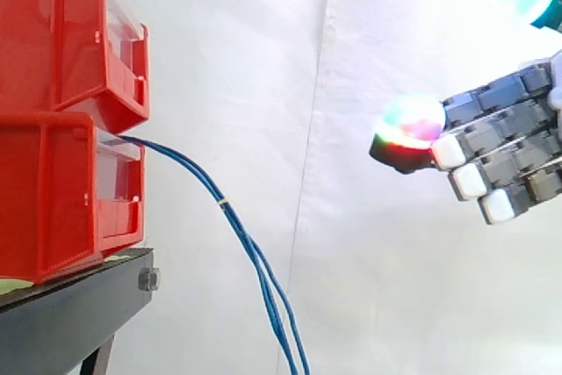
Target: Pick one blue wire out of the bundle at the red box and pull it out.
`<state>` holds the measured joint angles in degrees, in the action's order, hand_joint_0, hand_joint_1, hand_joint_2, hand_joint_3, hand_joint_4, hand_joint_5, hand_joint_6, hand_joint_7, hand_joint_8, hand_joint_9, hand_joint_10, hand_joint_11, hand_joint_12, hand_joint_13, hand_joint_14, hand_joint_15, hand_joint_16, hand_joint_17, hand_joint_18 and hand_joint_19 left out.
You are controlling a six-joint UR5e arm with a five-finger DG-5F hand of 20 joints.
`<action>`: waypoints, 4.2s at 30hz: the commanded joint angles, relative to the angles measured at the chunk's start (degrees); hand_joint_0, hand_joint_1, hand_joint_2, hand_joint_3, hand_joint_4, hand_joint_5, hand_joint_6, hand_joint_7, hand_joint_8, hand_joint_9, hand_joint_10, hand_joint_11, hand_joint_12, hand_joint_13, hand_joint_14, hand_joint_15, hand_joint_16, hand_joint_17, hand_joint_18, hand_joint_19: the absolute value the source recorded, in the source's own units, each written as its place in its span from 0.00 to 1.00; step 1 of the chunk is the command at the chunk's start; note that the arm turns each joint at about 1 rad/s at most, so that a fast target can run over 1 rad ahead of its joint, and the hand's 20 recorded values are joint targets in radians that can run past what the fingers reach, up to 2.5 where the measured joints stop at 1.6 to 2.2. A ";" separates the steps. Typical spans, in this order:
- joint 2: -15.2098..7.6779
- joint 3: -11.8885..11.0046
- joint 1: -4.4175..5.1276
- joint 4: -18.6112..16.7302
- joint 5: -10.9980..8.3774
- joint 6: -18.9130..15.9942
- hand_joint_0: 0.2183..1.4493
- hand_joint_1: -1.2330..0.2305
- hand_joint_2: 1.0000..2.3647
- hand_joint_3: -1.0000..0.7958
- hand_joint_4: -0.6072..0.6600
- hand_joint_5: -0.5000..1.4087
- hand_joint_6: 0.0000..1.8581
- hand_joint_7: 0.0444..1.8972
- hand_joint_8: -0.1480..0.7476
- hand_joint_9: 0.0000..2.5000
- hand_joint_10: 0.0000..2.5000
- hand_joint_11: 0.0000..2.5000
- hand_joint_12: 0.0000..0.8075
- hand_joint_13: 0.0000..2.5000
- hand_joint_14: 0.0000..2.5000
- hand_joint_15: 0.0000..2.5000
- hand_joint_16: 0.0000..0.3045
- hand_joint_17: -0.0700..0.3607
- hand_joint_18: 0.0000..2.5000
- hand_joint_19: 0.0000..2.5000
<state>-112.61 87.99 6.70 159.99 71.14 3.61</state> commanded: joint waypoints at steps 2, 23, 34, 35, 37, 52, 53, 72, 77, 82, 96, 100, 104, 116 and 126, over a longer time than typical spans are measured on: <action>-1.21 -0.01 0.86 -3.98 -1.71 1.48 0.21 0.45 0.00 0.28 0.75 0.17 0.27 0.38 0.56 0.26 0.00 0.15 0.57 0.30 0.01 0.18 0.21 0.49 0.27 0.18; -7.62 -0.54 3.85 -12.59 -8.21 3.77 0.22 0.45 0.00 0.28 0.75 0.17 0.27 0.38 0.56 0.26 0.00 0.15 0.57 0.29 0.01 0.17 0.21 0.49 0.26 0.18; -8.32 -0.54 4.46 -14.35 -10.85 7.11 0.22 0.45 0.00 0.28 0.75 0.17 0.27 0.38 0.56 0.25 0.00 0.15 0.57 0.29 0.01 0.17 0.21 0.49 0.26 0.18; -8.59 -0.54 4.55 -14.44 -11.47 7.81 0.22 0.45 0.00 0.28 0.75 0.17 0.27 0.38 0.56 0.25 0.00 0.15 0.57 0.29 0.01 0.17 0.21 0.49 0.26 0.18; -8.59 -0.54 4.64 -14.62 -11.73 8.25 0.22 0.45 0.00 0.28 0.75 0.17 0.27 0.38 0.56 0.25 0.00 0.15 0.57 0.29 0.01 0.17 0.21 0.49 0.26 0.18; -11.49 -1.51 5.51 -18.31 -14.37 10.45 0.22 0.46 0.00 0.28 0.75 0.17 0.27 0.38 0.55 0.25 0.00 0.15 0.57 0.28 0.01 0.16 0.20 0.49 0.26 0.18; -12.72 -2.30 5.60 -18.40 -14.54 9.83 0.22 0.45 0.00 0.28 0.75 0.17 0.27 0.38 0.56 0.25 0.00 0.14 0.57 0.28 0.01 0.17 0.20 0.49 0.26 0.18; -17.64 -7.93 4.99 -17.52 -14.10 8.87 0.23 0.46 0.00 0.28 0.75 0.17 0.27 0.38 0.55 0.25 0.00 0.15 0.56 0.29 0.01 0.16 0.20 0.48 0.26 0.18; -18.34 -8.01 5.43 -19.54 -14.10 9.04 0.23 0.45 0.00 0.28 0.75 0.17 0.27 0.38 0.55 0.25 0.00 0.15 0.56 0.28 0.01 0.16 0.20 0.48 0.26 0.18; -18.43 -8.10 5.60 -21.30 -14.19 11.24 0.23 0.45 0.00 0.28 0.75 0.17 0.27 0.38 0.55 0.25 0.00 0.14 0.57 0.28 0.01 0.16 0.20 0.48 0.26 0.18; -23.44 -13.02 5.60 -21.30 -13.66 9.57 0.24 0.42 0.00 0.28 0.77 0.18 0.27 0.41 0.54 0.25 0.00 0.15 0.57 0.24 0.00 0.14 0.20 0.48 0.24 0.17; -24.58 -14.34 5.60 -21.21 -13.31 8.78 0.25 0.41 0.00 0.28 0.78 0.18 0.27 0.44 0.54 0.25 0.00 0.14 0.56 0.23 0.00 0.13 0.20 0.47 0.24 0.17; -24.58 -14.34 5.69 -20.51 -12.61 8.69 0.27 0.39 0.00 0.29 0.78 0.19 0.27 0.51 0.53 0.25 0.00 0.15 0.55 0.23 0.00 0.13 0.19 0.47 0.23 0.17; -24.50 -14.69 5.60 -20.59 -11.03 9.04 0.29 0.37 0.01 0.33 0.71 0.20 0.27 0.64 0.53 0.24 0.00 0.15 0.54 0.23 0.00 0.13 0.19 0.46 0.23 0.17; -24.50 -16.19 5.16 -20.33 -9.44 8.87 0.32 0.37 0.01 0.38 0.69 0.19 0.34 0.59 0.53 0.24 0.00 0.15 0.54 0.23 0.00 0.13 0.19 0.46 0.23 0.17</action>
<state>-137.11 72.79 12.11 139.57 60.90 12.49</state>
